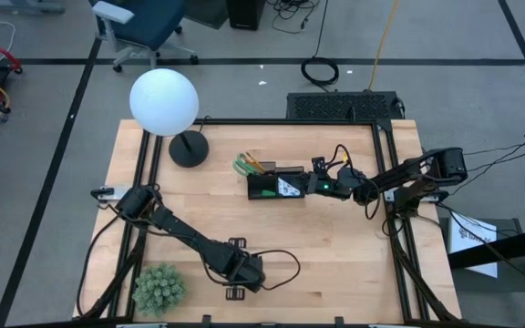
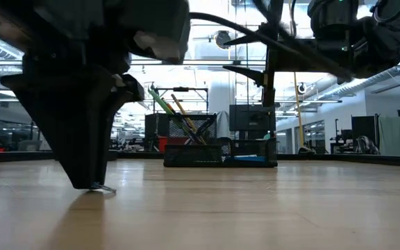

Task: Pick and place office supplies into organizer
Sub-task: Put the blue binder clip into the black desk organizer

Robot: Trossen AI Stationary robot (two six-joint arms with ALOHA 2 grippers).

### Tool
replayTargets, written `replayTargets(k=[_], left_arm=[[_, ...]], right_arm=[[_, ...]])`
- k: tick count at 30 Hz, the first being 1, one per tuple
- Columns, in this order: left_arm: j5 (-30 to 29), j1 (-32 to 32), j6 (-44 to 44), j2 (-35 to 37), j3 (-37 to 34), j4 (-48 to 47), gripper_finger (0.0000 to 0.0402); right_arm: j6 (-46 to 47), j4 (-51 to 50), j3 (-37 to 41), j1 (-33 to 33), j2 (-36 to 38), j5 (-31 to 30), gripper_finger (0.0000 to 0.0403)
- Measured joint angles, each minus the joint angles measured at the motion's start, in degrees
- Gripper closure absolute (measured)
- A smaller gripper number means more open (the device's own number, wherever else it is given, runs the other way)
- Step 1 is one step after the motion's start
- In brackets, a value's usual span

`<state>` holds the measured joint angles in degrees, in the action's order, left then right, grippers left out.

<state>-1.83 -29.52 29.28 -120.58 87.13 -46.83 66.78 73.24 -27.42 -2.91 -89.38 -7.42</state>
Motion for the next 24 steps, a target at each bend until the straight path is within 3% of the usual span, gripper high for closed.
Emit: replayTargets(k=[17, 24], left_arm=[[-0.48, 0.82, -0.02, 1.56, 0.23, -4.65, 0.0396], [-3.94, 1.87, 0.56, 4.55, 0.2, -7.36, 0.0396]], right_arm=[[0.0, -0.06, 0.0, 0.01, 0.0, 0.0, 0.0222], [0.0, -0.31, 0.0, 0.01, 0.0, 0.0, 0.0222]])
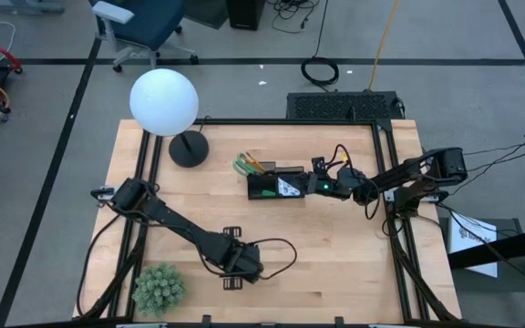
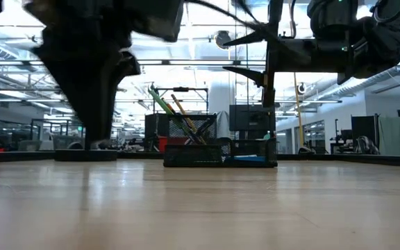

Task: Pick and place office supplies into organizer
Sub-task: Put the blue binder clip into the black desk organizer

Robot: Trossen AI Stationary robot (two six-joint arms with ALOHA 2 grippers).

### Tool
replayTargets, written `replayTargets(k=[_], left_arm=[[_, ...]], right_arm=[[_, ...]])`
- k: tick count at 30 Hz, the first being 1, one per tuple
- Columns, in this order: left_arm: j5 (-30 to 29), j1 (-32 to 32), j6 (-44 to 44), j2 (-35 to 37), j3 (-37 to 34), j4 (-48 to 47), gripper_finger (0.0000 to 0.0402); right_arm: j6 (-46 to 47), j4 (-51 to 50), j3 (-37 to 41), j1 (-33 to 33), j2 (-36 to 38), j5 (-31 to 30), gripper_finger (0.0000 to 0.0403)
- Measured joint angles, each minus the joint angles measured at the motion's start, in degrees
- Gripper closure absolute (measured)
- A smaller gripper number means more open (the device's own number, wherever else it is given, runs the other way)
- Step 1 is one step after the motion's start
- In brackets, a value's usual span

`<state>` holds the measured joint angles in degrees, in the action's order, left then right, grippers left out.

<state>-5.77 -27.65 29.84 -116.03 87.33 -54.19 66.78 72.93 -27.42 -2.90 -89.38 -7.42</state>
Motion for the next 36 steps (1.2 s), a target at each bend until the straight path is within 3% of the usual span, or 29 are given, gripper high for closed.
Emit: replayTargets(k=[27, 36], left_arm=[[-7.39, 8.48, -7.62, 8.67, 0.1, -2.59, 0.0387], [-7.12, 12.51, -12.63, 9.27, 0.04, -2.8, 0.0383]], right_arm=[[0.0, -3.38, 0.0, 0.0, 0.0, 0.0, 0.0222], [3.45, -2.48, 0.0, -0.58, 0.0, -0.04, 0.0222]])
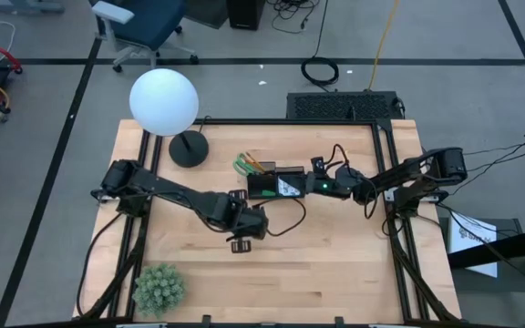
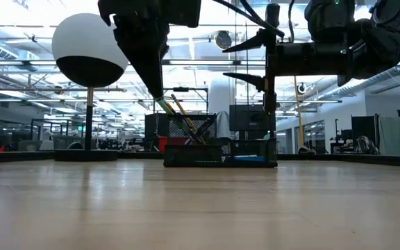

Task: Pick and place office supplies into organizer
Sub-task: Put the blue binder clip into the black desk organizer

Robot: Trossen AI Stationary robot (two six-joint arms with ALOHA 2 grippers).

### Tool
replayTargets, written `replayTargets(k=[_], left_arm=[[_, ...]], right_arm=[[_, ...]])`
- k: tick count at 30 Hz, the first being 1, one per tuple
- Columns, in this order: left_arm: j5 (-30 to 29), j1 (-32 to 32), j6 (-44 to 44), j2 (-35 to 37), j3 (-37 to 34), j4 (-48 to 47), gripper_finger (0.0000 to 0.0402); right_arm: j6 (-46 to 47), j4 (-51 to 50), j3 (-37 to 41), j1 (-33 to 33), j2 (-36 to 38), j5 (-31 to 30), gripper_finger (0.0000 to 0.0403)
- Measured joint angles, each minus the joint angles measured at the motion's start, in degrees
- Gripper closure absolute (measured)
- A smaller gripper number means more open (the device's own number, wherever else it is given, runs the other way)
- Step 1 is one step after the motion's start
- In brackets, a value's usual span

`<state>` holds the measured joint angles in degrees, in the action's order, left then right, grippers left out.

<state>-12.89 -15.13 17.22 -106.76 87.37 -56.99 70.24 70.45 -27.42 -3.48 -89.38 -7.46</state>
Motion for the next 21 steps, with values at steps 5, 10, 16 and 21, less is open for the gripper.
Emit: replayTargets(k=[5, 10, 16, 21], left_arm=[[0.66, 1.54, -3.42, 0.0, 0.0, -0.05, 0.0396], [0.9, 2.76, -4.85, 0.0, 0.0, -0.29, 0.0382], [1.29, 4.3, -7.44, 0.0, 0.0, -0.13, 0.0391], [2.39, 6.18, -9.5, 0.0, 0.0, 0.11, 0.039]], right_arm=[[-8.66, 13.46, 0.0, -0.25, 0.0, 0.0, 0.0222], [-21.07, 16.67, -0.09, -0.23, 5.33, -2.42, 0.0222], [-29.89, 10.59, 2.11, -0.19, 18.26, -4.84, 0.0222], [-32.07, -9.15, 2.64, -0.18, 31.13, -7.63, 0.0222]])
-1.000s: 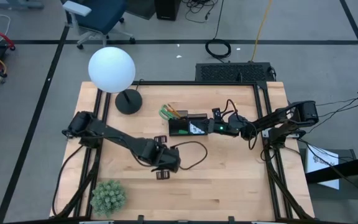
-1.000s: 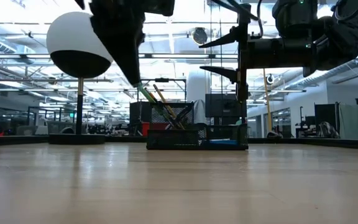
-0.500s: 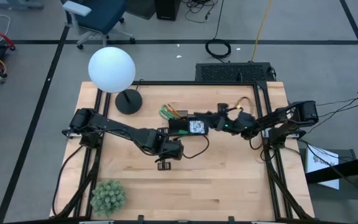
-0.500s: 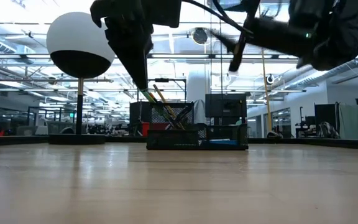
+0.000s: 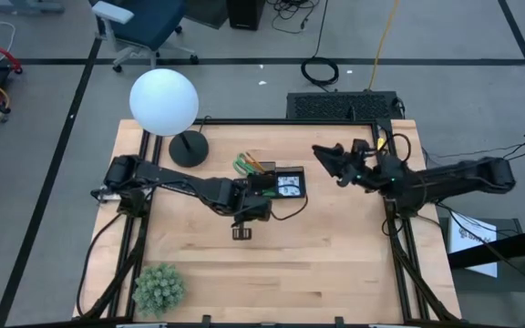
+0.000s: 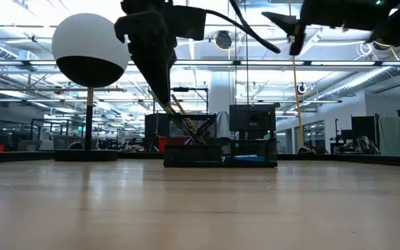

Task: Pick and place office supplies into organizer
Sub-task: Put the blue binder clip into the black desk organizer

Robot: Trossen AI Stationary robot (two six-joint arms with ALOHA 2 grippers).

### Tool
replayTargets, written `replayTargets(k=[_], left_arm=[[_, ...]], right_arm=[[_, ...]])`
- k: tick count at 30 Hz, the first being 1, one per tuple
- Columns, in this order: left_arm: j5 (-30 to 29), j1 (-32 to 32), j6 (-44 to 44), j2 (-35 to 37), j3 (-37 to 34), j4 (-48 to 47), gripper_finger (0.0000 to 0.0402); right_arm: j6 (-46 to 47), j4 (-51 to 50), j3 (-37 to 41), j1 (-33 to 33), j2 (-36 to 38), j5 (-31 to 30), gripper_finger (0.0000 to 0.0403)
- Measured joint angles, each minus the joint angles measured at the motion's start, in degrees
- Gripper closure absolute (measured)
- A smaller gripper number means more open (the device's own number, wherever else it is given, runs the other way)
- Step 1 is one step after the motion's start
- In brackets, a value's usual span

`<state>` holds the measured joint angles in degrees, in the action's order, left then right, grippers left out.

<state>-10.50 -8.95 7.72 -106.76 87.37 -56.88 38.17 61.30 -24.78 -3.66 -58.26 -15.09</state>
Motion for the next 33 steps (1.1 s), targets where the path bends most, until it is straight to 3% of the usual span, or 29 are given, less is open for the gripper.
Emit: replayTargets(k=[8, 17, 25, 33], left_arm=[[2.86, 3.7, -4.88, 0.0, 0.0, 0.38, 0.0393], [6.06, 7.18, -8.75, 0.0, 0.0, 3.69, 0.038], [7.99, 10.66, -11.71, 0.0, 0.0, 5.41, 0.0396], [8.1, 13.26, -12.99, 0.0, 0.0, 8.59, 0.0374]], right_arm=[[0.19, -17.43, -0.02, 0.02, 11.98, 0.06, 0.0222], [-0.77, -18.28, -0.02, 0.02, 13.32, -0.05, 0.0222], [0.28, -20.16, -0.02, 0.02, 13.22, -0.07, 0.0222], [0.35, -20.02, -0.02, 0.02, 13.23, -0.46, 0.0222]])
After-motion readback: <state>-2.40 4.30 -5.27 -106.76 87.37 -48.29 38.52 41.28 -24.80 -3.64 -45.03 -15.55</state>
